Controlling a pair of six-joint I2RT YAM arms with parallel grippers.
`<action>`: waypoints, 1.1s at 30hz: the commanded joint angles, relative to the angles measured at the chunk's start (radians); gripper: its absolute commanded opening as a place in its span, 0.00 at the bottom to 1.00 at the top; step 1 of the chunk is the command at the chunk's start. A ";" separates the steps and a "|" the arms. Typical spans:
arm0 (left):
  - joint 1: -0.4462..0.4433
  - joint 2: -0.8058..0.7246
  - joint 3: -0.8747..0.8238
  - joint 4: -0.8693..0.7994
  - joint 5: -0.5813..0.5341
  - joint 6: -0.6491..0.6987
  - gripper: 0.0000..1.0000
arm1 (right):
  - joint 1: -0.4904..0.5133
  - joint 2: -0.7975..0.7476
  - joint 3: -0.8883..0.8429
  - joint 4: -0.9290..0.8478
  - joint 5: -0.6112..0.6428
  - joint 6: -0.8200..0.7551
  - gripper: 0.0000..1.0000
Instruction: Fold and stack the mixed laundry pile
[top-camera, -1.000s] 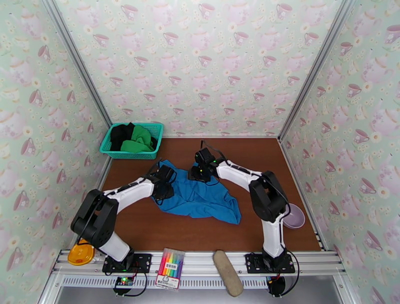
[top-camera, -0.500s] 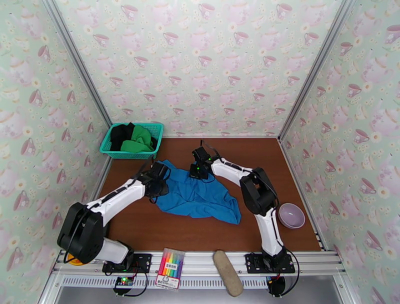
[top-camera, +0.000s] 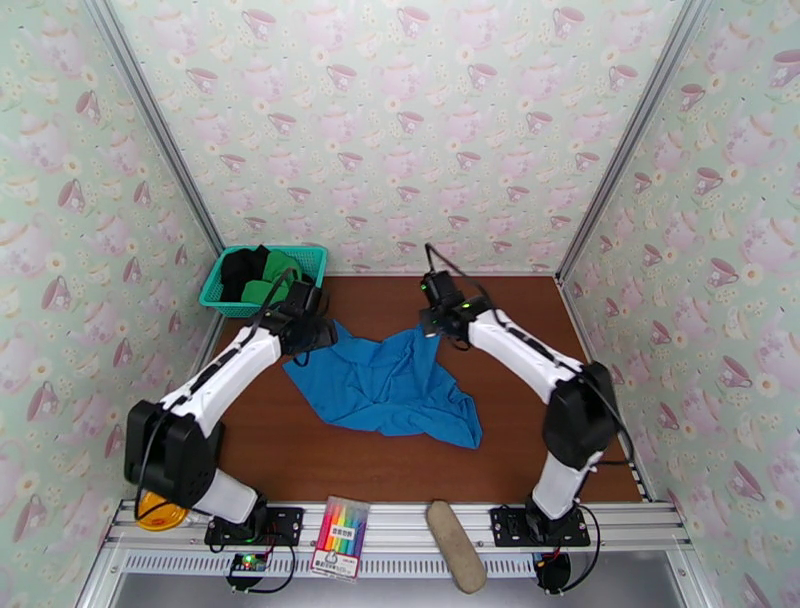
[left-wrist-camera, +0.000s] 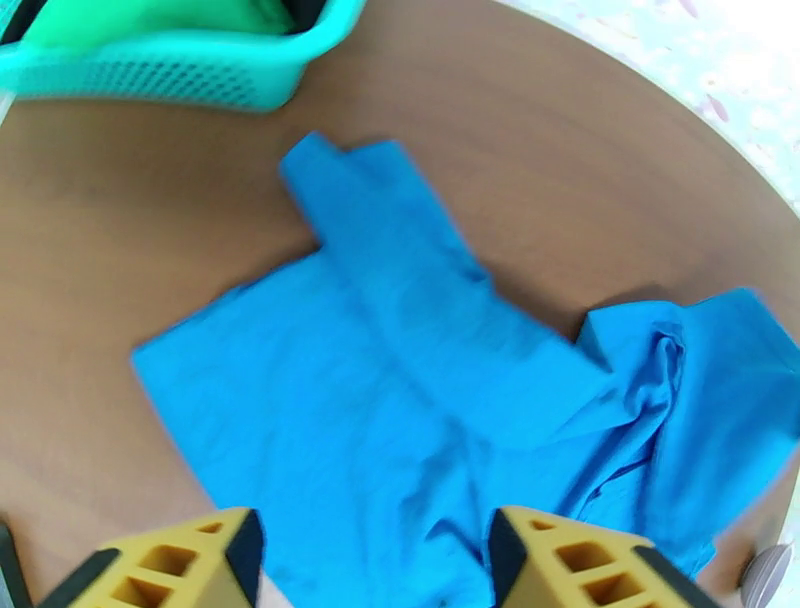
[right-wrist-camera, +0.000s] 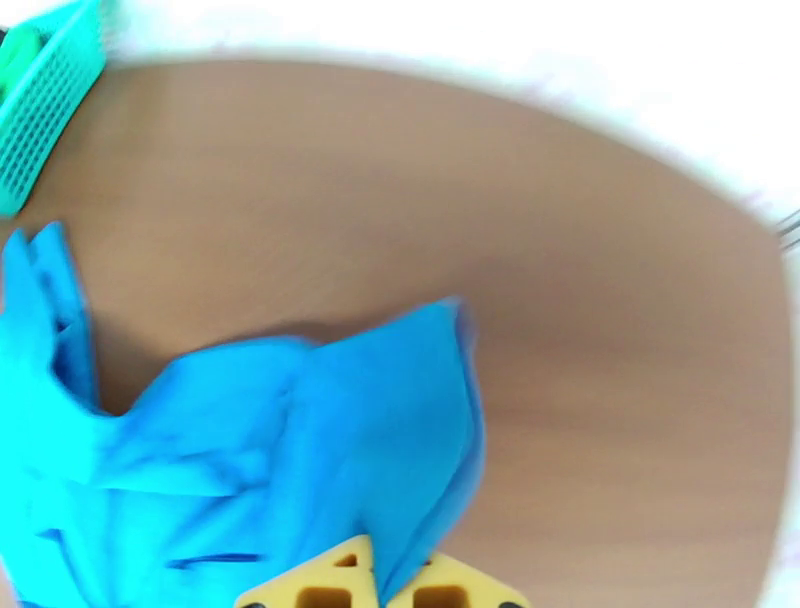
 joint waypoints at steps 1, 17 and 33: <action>0.001 0.084 0.063 -0.006 0.060 0.050 0.55 | -0.026 0.034 -0.015 -0.045 0.134 -0.188 0.00; -0.064 0.135 -0.212 0.020 0.028 -0.031 0.29 | -0.150 0.131 0.079 -0.100 0.371 -0.103 0.00; -0.315 0.172 -0.483 0.142 0.230 -0.327 0.25 | -0.325 0.494 0.698 -0.199 0.251 -0.104 0.00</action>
